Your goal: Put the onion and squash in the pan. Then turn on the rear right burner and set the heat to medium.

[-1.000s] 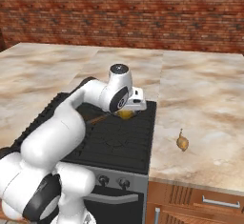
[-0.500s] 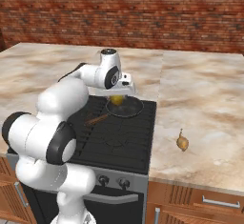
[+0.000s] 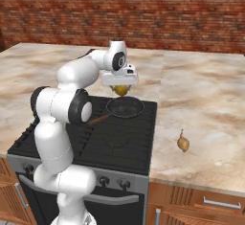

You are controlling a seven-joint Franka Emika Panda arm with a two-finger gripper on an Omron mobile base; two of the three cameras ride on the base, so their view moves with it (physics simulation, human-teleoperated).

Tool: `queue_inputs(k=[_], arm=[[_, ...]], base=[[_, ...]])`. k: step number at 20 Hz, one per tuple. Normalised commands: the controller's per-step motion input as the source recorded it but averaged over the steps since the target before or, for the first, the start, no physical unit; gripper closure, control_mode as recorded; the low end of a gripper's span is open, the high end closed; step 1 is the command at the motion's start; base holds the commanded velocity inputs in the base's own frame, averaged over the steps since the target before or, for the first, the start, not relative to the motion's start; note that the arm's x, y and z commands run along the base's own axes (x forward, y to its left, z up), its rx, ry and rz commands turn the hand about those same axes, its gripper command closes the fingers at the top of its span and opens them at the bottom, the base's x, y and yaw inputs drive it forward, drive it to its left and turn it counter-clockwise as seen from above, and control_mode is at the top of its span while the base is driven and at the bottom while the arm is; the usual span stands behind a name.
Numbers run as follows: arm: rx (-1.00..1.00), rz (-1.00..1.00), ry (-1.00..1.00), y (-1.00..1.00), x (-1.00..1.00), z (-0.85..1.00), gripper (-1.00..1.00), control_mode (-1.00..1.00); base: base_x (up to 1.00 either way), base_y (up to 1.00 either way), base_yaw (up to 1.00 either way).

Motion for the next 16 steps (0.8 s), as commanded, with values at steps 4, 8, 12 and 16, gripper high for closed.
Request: queue_inputs(k=[4,8,12,16], arm=[[0.04,0.0,0.03,0.0,0.33,-0.1,1.0,-1.0],[0.05,0.0,0.0,0.0,0.05,-0.3,1.0,-1.0],[0.05,0.0,0.0,0.0,0.0,-0.44,1.0,-1.0],[0.05,0.0,0.03,0.0,-0.05,-0.44,1.0,-1.0]], base=[[0.0,0.0,0.0],[0.0,0.0,0.0],[0.0,0.0,0.0],[0.0,0.0,0.0]])
